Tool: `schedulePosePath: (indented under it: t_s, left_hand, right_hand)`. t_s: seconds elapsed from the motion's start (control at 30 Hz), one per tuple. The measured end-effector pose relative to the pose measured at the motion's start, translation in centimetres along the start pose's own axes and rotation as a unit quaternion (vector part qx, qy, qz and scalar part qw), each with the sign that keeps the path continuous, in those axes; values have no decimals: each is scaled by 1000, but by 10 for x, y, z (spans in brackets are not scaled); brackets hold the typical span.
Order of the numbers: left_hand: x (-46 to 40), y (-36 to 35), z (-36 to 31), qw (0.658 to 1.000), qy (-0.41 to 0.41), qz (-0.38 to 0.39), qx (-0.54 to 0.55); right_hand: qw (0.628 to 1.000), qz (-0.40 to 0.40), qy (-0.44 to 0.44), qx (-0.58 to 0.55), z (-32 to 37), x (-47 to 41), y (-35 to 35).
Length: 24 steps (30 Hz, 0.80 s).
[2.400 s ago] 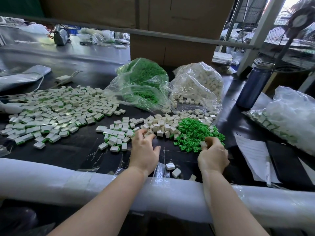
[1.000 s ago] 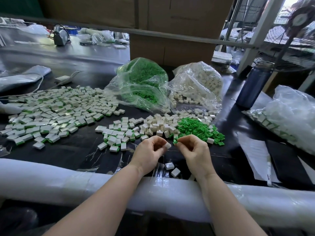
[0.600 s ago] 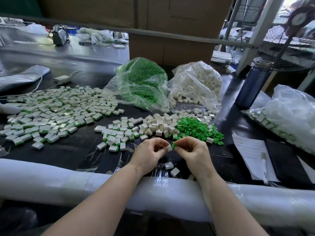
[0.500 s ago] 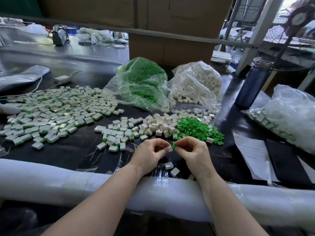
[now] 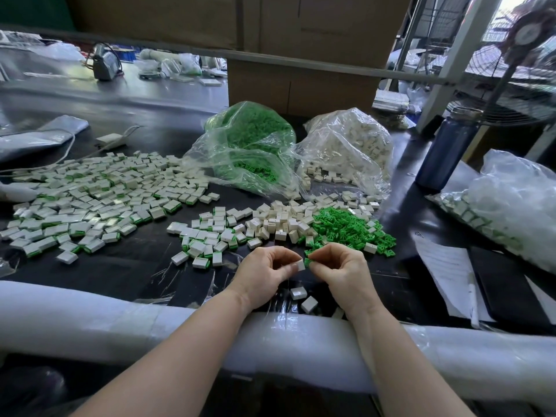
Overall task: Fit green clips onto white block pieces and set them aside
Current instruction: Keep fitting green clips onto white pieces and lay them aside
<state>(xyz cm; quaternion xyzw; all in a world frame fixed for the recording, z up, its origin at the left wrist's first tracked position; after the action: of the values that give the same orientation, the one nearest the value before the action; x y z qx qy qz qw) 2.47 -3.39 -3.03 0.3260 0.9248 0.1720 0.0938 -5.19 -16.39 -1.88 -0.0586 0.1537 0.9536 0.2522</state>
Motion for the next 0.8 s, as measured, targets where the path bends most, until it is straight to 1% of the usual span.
schedulePosePath:
  t_s: [0.1, 0.23, 0.37, 0.57, 0.8]
  left_hand:
    - [0, 0, 0, 1000, 3, 5, -2]
    - [1, 0, -2, 1000, -1, 7, 1]
    - [1, 0, -3, 1000, 0, 5, 3]
    - [2, 2, -5, 1000, -5, -17, 5]
    - [3, -1, -7, 999, -21, -30, -14]
  right_hand:
    - [1000, 0, -2, 4, 1, 1, 1]
    - [1000, 24, -3, -8, 3, 3, -1]
    - [1000, 18, -6, 2, 3, 3, -2]
    - [1000, 29, 2, 3, 4, 4, -2]
    - [999, 29, -14, -4, 4, 4, -2]
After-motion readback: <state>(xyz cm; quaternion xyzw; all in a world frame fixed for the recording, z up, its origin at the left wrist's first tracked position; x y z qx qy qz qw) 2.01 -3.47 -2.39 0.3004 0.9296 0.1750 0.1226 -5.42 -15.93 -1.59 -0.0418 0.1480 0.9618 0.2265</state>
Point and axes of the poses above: each hand's wrist, its own x-axis away from the middle knuckle, its own y-axis out of the back of the hand, z = x × y, the point moved 3 cm from there along -x, towards the middle knuckle
